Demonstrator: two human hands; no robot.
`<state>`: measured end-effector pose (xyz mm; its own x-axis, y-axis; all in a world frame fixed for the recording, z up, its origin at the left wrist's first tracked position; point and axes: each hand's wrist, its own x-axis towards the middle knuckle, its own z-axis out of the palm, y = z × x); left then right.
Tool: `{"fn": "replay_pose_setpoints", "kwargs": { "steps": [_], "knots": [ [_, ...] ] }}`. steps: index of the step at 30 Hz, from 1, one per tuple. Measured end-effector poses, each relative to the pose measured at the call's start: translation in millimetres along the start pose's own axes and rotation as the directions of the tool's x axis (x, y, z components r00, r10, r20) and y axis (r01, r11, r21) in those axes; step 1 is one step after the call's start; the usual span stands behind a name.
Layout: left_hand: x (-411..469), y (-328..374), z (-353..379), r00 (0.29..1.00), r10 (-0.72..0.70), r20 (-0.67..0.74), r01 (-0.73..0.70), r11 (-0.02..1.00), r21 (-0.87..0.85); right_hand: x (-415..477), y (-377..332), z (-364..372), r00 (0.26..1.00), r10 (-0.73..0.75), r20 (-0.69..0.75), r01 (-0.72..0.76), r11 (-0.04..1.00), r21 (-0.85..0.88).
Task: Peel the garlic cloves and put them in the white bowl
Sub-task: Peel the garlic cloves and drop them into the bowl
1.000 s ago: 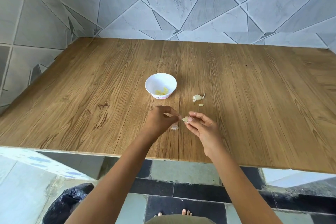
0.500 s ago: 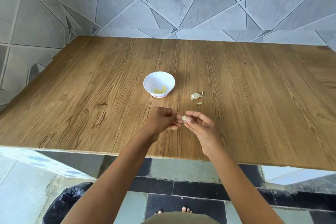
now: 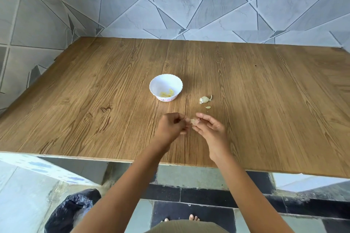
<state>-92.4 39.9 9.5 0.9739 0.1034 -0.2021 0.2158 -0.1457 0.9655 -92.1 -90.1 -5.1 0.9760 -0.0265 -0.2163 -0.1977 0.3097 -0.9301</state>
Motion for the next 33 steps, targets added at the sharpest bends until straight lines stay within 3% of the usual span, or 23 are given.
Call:
{"fn": "replay_pose_setpoints", "kwargs": {
  "steps": [2, 5, 8, 11, 13, 15, 18, 23, 27, 33],
  "knots": [
    [1, 5, -7, 0.966, -0.199, 0.167, 0.242, 0.923, -0.299, 1, -3, -1, 1.0, 0.005, 0.031, -0.005, 1.0, -0.014],
    [2, 11, -10, 0.931, -0.264, 0.253, 0.349, 0.847, -0.4, 1, -4, 1, 0.999, -0.008, 0.038, 0.009, 1.0, -0.019],
    [4, 13, -11, 0.972, -0.186, 0.141, 0.217, 0.941, -0.258, 2, -3, 1, 0.999, -0.003, 0.033, 0.002, 1.0, 0.024],
    [5, 6, -16, 0.996, -0.068, 0.049, 0.067, 0.998, 0.021, 2, -3, 0, 1.0, -0.006, 0.018, 0.005, 0.999, 0.04],
    [5, 2, -19, 0.998, 0.04, 0.039, -0.05, 0.955, 0.292, 2, -2, 0, 1.0, -0.016, 0.01, 0.016, 1.0, 0.024],
    [4, 4, -18, 0.991, 0.133, 0.007, -0.124, 0.907, 0.402, 3, 1, 0, 1.0, -0.025, 0.003, 0.025, 1.0, -0.001],
    [3, 8, -17, 0.995, 0.102, -0.01, -0.098, 0.974, 0.203, 4, 3, 0, 0.999, -0.038, -0.004, 0.038, 0.998, -0.046],
    [3, 11, -19, 0.986, -0.011, 0.166, 0.021, 0.998, -0.06, 5, 2, -2, 0.997, -0.081, 0.011, 0.082, 0.99, -0.117],
    [5, 11, -19, 0.984, -0.009, 0.176, 0.019, 0.998, -0.053, 3, -1, -2, 0.994, -0.103, 0.044, 0.108, 0.982, -0.153],
    [7, 9, -21, 0.963, -0.158, 0.219, 0.232, 0.899, -0.372, 1, 0, -2, 0.996, -0.065, 0.068, 0.07, 0.995, -0.068]
  ]
}}
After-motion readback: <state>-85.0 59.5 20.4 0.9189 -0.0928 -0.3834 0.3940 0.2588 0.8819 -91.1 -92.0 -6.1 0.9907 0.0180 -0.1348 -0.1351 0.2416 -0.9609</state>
